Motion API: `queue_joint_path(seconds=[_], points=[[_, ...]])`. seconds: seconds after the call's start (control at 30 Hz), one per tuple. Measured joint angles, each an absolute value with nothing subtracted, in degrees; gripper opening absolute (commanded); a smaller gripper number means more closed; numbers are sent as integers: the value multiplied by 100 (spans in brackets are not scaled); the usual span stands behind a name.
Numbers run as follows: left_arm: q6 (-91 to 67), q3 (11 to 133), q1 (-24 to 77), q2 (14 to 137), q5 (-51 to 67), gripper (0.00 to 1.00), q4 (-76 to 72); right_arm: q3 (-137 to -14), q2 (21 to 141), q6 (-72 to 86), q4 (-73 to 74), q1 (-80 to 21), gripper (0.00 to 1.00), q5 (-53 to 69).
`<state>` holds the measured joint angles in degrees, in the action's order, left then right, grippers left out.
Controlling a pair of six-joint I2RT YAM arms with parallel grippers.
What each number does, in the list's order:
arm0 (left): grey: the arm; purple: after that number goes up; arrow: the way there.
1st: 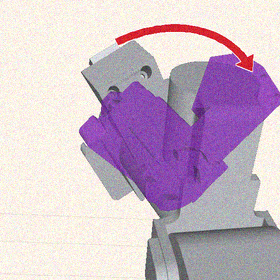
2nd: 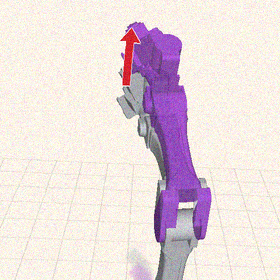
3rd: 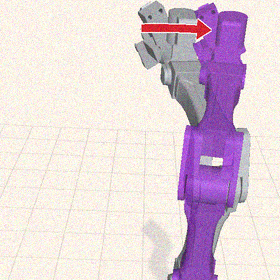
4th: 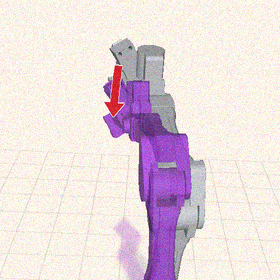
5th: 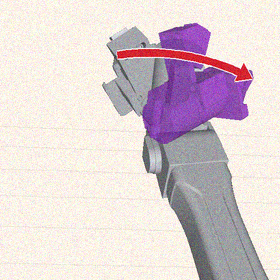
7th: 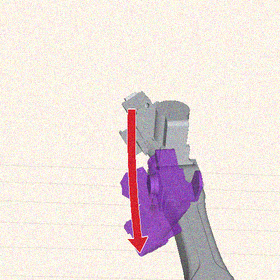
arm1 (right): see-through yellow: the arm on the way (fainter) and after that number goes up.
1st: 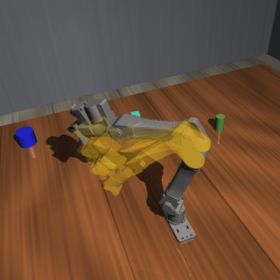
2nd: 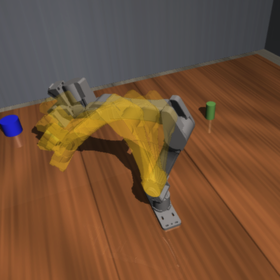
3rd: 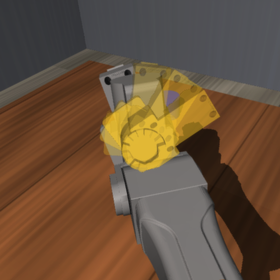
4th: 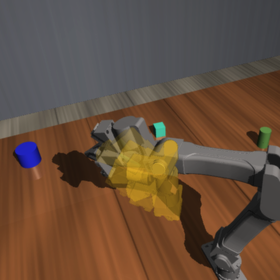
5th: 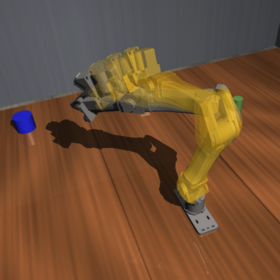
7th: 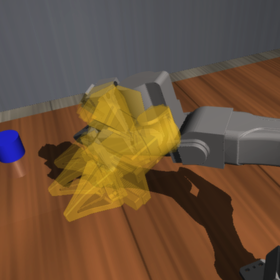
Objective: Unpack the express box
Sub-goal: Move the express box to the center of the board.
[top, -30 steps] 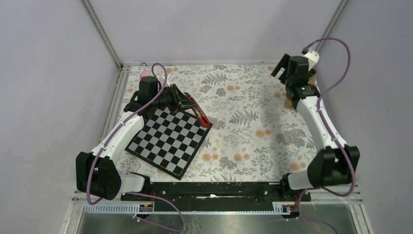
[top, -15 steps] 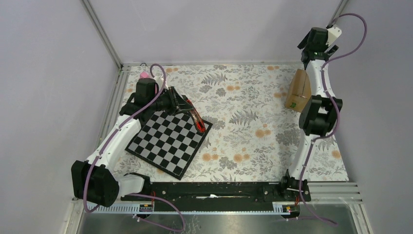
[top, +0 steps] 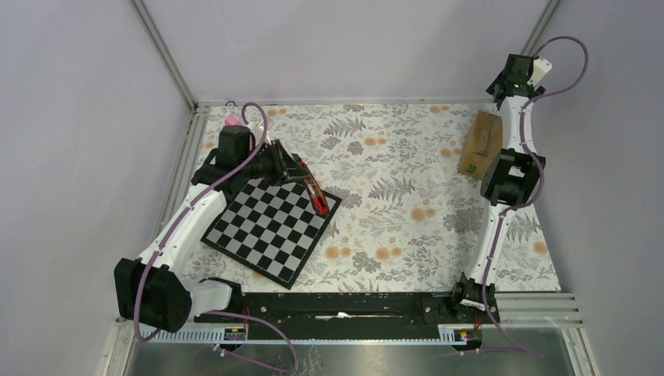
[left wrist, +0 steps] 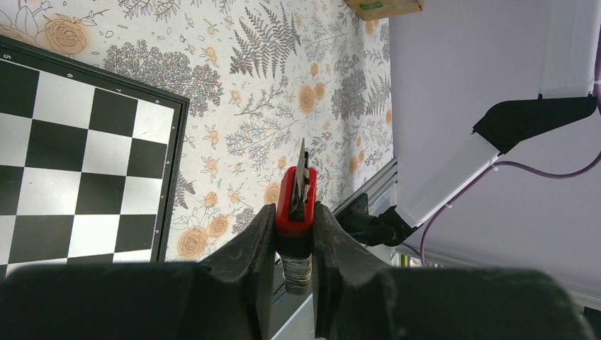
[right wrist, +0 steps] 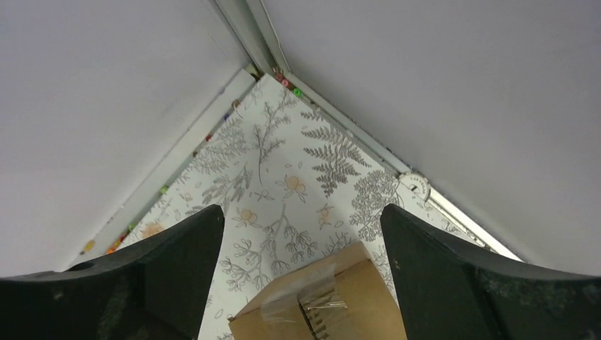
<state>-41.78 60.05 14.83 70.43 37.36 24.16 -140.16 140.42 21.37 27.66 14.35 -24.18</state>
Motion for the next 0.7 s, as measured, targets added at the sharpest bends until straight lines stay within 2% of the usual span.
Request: queue_joint_path(seconds=[0.7], points=[[-4178,6005,1483,7043,3745,0,2418,-13196,14040,2429,3015,1431,82,-1712]])
